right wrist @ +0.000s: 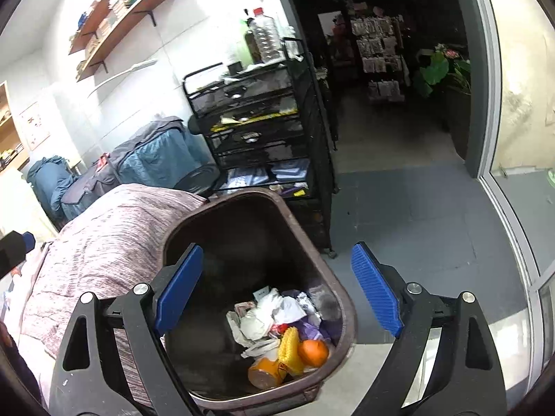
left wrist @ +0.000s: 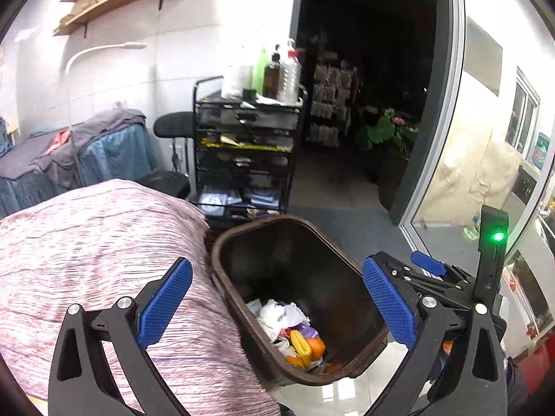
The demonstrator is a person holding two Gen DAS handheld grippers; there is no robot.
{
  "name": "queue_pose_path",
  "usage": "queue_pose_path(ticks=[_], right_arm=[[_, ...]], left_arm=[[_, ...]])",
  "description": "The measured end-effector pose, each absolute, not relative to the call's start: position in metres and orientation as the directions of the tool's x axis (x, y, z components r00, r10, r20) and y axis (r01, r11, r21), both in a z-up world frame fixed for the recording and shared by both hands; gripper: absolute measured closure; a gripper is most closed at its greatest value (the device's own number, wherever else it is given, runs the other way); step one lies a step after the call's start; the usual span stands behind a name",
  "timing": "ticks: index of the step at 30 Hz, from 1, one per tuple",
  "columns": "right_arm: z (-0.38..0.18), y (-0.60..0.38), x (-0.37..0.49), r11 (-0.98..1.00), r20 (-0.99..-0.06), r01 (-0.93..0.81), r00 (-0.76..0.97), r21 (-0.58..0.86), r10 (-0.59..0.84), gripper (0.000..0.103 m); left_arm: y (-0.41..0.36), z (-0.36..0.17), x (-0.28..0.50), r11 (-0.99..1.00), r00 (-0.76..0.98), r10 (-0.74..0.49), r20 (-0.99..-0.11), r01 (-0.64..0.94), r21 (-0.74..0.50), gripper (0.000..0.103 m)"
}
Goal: Collect trash
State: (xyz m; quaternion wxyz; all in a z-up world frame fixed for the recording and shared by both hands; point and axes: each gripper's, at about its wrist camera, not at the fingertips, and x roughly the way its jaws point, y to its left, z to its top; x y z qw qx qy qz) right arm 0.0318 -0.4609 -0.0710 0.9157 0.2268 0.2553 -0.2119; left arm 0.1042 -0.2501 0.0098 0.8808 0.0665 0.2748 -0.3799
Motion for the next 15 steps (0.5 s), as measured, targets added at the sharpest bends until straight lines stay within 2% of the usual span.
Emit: queue_pose_path(ticks=[3,7,15], right_arm=[[-0.064,-0.449,0.035,0.825,-0.545,0.483,0.794,0.295,-0.27,0.016],[-0.055,-0.428,0.037,0.848,-0.51,0.456,0.815,0.272,-0.275,0.009],[-0.04,-0.39,0.045,0.897,-0.46,0.368,0.858,0.244,-0.227,0.006]], left_arm=[[-0.233,0.016,0.1,0.734,0.607,-0.614,-0.505,0.674,-0.082,0.006],[-0.207,0.021,0.091,0.786,0.692,-0.566,-0.448,0.616,-0.043,0.006],[-0.164,0.017,0.091,0.863,0.768,-0.459,-0.448,0.506,-0.017,0.006]])
